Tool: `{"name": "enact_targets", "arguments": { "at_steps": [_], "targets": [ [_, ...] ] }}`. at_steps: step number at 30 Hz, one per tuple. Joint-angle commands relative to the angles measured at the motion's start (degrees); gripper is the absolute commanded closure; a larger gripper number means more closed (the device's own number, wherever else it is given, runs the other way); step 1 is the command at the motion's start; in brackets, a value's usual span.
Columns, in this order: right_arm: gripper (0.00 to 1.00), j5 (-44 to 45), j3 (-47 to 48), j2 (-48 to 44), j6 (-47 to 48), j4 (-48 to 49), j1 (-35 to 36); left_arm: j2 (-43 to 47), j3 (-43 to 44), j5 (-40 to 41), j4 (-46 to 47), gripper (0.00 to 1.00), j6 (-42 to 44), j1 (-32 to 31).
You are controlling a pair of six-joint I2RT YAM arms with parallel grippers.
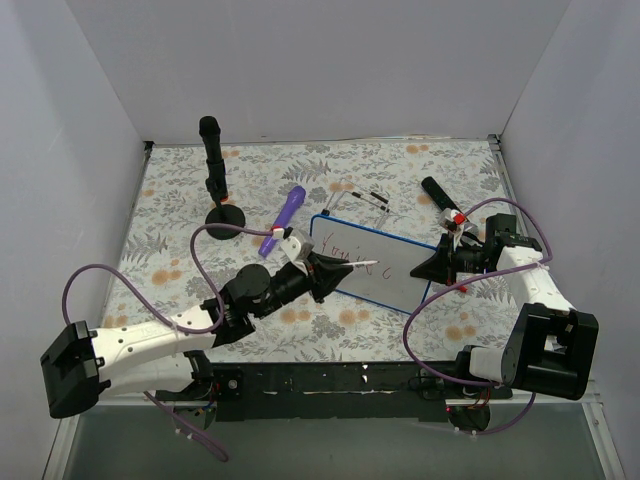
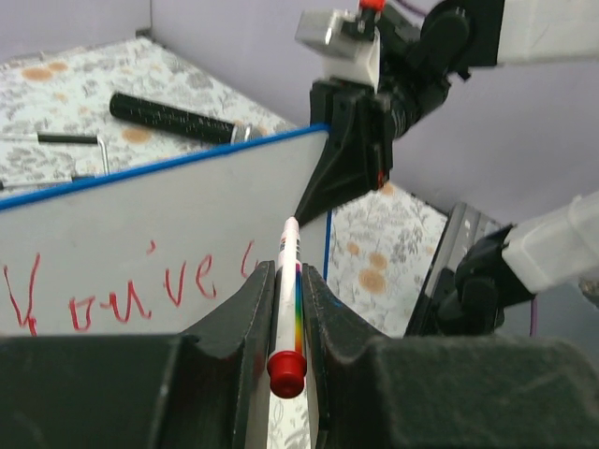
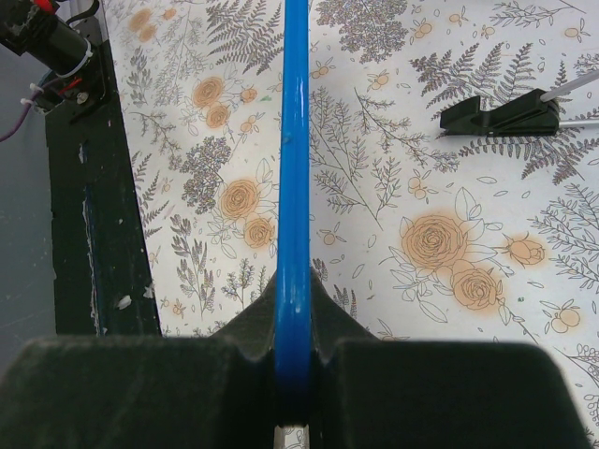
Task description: Write a sentence on the whiteboard
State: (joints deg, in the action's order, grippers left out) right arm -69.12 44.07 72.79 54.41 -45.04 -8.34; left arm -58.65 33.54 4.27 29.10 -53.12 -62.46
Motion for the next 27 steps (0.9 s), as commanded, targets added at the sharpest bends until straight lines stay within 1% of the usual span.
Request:
{"name": "enact_targets", "arguments": {
  "at_steps": [1, 5, 8, 27],
  "targets": [
    [0.99, -2.8, 0.7, -0.5, 0.9, -1.3, 0.1, 3.6, -4.7, -3.0, -1.1, 1.0, -1.2, 0.2],
    [0.99, -2.8, 0.8, 0.2, 1.0, -1.3, 0.1, 6.7, -8.1, -2.9, -0.2, 1.0, -2.3, 0.2],
    [0.99, -3.1, 0.9, 0.4, 1.7, -1.9, 0.1, 7.1, -9.3, -2.6, 0.1, 1.0, -2.6, 0.1],
    [0.99, -3.2, 1.0, 0.4, 1.9, -2.1, 0.1, 1.4, -10.1, -2.9, 6.8, 1.0, -3.8, -0.6]
  ]
}}
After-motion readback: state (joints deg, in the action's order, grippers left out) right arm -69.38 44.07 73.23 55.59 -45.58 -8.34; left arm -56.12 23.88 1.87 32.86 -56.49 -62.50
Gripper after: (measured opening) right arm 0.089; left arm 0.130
